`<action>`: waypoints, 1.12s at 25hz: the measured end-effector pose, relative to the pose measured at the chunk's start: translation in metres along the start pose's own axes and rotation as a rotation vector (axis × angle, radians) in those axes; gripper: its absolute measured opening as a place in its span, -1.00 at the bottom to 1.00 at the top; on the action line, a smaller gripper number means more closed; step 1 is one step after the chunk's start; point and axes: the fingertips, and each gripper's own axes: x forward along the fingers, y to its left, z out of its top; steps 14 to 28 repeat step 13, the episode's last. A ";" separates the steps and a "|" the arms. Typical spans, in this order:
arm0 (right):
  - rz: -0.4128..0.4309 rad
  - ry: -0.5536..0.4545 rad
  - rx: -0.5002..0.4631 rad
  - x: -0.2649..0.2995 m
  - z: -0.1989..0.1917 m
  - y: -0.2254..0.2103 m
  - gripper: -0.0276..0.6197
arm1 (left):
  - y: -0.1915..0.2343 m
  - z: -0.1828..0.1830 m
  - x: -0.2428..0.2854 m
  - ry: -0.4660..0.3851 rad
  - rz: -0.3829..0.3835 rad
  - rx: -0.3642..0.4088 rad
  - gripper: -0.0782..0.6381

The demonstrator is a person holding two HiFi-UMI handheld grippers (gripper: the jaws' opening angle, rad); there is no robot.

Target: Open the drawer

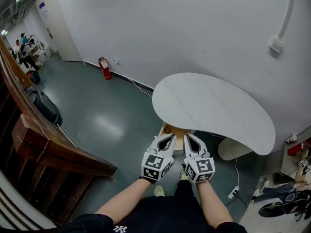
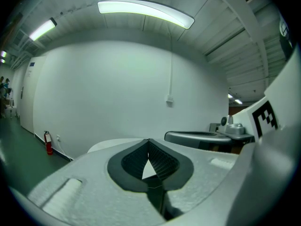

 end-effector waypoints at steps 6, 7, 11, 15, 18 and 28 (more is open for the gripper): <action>-0.004 0.006 -0.012 -0.001 -0.001 0.004 -0.87 | -0.004 0.000 -0.003 -0.009 0.000 0.032 -0.75; -0.006 0.007 -0.014 -0.001 -0.002 0.003 -0.87 | -0.005 -0.001 -0.002 -0.008 -0.001 0.031 -0.75; -0.011 0.010 -0.021 0.000 -0.003 0.002 -0.87 | -0.002 -0.001 -0.002 -0.011 -0.001 0.026 -0.75; -0.012 0.012 -0.027 0.001 -0.003 0.001 -0.87 | 0.000 0.000 -0.001 -0.015 0.002 0.025 -0.75; -0.012 0.012 -0.027 0.001 -0.003 0.001 -0.87 | 0.000 0.000 -0.001 -0.015 0.002 0.025 -0.75; -0.012 0.012 -0.027 0.001 -0.003 0.001 -0.87 | 0.000 0.000 -0.001 -0.015 0.002 0.025 -0.75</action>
